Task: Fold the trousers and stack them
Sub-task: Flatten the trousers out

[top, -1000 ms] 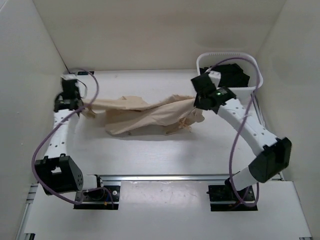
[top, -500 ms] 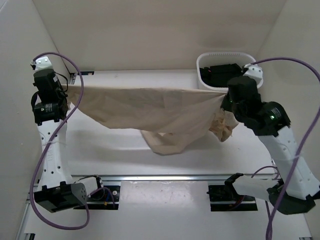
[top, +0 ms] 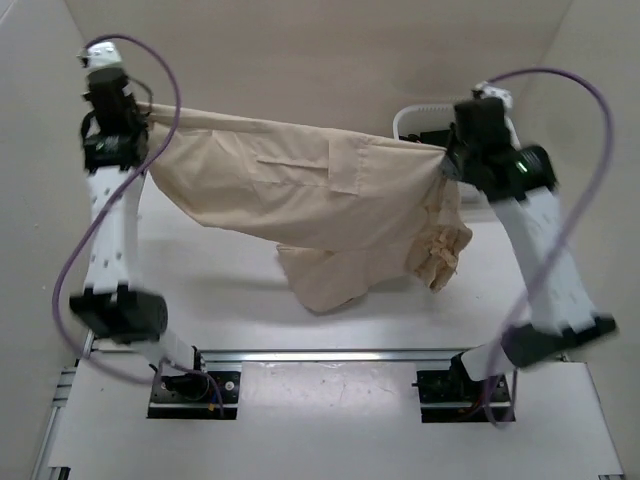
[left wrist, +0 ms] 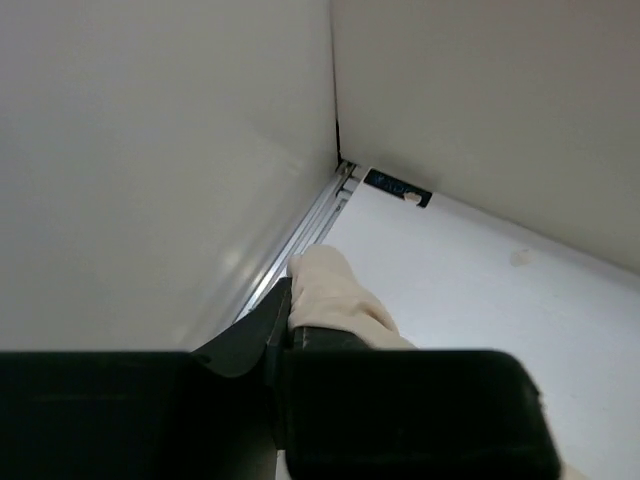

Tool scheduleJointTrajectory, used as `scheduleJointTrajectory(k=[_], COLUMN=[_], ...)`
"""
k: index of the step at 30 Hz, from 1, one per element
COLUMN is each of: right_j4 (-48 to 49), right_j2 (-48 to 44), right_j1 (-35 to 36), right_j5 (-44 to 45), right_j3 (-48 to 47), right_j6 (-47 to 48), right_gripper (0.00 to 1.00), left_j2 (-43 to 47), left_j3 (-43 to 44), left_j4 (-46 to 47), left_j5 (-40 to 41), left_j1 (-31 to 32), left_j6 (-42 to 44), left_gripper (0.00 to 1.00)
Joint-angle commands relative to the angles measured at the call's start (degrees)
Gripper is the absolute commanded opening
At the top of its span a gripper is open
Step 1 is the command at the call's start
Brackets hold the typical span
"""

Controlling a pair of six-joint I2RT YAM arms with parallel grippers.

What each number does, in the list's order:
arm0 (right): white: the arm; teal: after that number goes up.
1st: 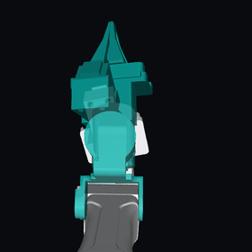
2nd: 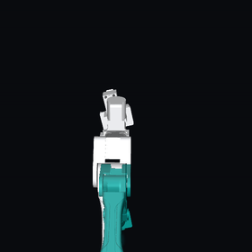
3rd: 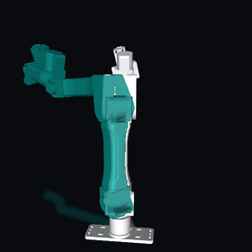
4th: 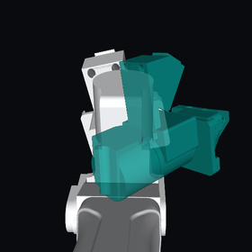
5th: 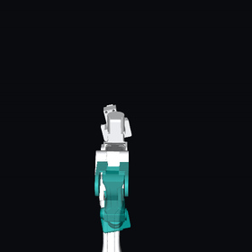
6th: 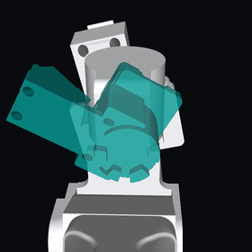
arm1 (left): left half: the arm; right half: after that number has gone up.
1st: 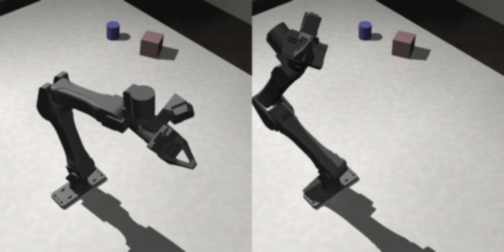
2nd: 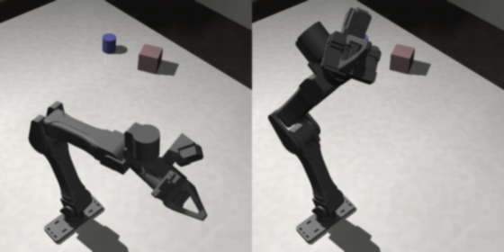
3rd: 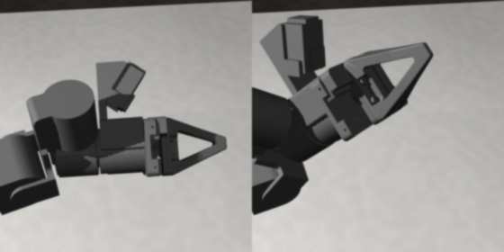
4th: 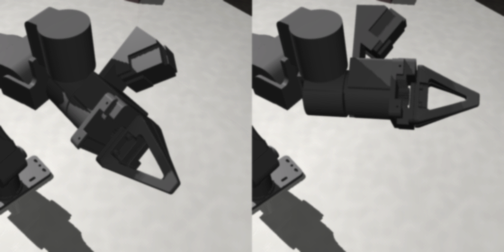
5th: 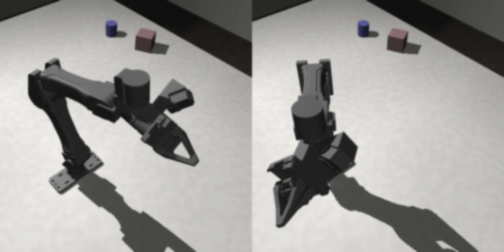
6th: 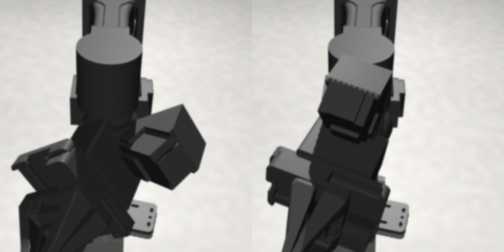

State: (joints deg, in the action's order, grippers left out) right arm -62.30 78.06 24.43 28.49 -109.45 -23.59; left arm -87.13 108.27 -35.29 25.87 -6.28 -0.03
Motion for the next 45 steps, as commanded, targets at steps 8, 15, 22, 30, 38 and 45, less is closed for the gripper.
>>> scheduleJointTrajectory(k=[8,15,22,30,38,45], right_j4=[-13.13,3.05,15.44,34.25,39.80,41.03], right_j2=[22.87,-5.96,-10.39,-8.46,-0.99,0.07], right_j1=[-6.85,-9.04,-22.02,-28.37,-28.38,-28.38], right_j5=[-5.73,-8.26,-12.14,-14.77,-18.91,-20.32], right_j3=[-7.01,34.34,58.28,69.98,74.73,75.44], right_j6=[-4.25,-14.53,-23.05,-31.60,-35.29,-35.30], right_gripper=[0.99,0.98,0.98,0.98,0.89,0.19], left_j2=[-32.54,-0.21,11.28,4.97,-5.83,-16.03], left_j3=[18.50,-20.16,-51.55,-52.99,-52.98,-52.91], left_j4=[-24.04,-17.27,-17.27,-13.41,-4.27,4.61], left_j5=[4.30,-7.93,-10.14,-6.98,-1.00,0.51], left_j1=[6.81,21.09,40.18,56.28,69.21,64.49], left_j6=[0.03,0.03,0.03,0.03,0.03,0.03], left_gripper=[1.00,1.00,1.00,1.00,1.00,0.75])
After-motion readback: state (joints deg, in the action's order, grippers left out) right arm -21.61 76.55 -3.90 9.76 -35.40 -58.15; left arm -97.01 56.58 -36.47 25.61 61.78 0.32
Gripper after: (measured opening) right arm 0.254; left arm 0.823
